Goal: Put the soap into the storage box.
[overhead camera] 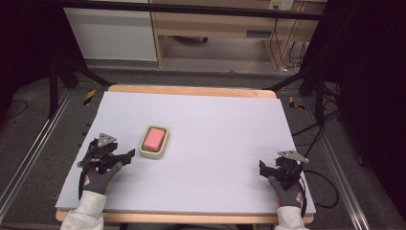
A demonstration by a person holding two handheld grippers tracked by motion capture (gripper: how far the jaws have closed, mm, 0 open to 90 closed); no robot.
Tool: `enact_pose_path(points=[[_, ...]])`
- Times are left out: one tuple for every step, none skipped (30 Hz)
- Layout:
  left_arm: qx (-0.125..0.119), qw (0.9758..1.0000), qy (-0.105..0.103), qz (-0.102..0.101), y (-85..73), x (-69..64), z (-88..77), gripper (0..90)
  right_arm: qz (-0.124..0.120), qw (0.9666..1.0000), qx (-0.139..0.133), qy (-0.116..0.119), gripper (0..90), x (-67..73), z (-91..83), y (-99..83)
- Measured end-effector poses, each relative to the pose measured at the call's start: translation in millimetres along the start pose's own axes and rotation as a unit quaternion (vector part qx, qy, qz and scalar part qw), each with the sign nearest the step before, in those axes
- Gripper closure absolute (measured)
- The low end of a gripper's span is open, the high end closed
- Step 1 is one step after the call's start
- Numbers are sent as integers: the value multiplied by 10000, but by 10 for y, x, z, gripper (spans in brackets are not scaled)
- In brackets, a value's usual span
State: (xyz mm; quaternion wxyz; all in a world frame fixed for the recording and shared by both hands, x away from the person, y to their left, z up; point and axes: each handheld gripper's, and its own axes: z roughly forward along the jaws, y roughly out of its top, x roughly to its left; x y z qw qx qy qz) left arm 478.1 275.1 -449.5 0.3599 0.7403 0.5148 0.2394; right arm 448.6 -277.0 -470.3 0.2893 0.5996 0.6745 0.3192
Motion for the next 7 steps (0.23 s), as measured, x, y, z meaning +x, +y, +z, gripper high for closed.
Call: enact_pose_path(points=[[62, 10000, 16, -20, -37, 30, 19, 245, 23, 10000, 18, -4, 64, -8, -1, -4], [62, 10000, 16, -20, -37, 30, 19, 245, 23, 10000, 18, -4, 64, -8, -1, -4], [97, 9999, 37, -43, -51, 43, 27, 245, -12, 10000, 14, -16, 64, -12, 3, -8], [144, 9999, 40, -34, -63, 57, 27, 245, -12, 10000, 14, -16, 64, -12, 3, -8], [120, 9999, 40, -81, -75, 56, 32, 244, -5, 10000, 20, -15, 64, -11, 3, -8], [137, 9999, 46, -58, -85, 59, 29, 244, -13, 10000, 31, -22, 63, -10, 6, -9], [172, 9998, 40, -24, -92, 64, 24, 244, -13, 10000, 31, -22, 63, -10, 6, -9]])
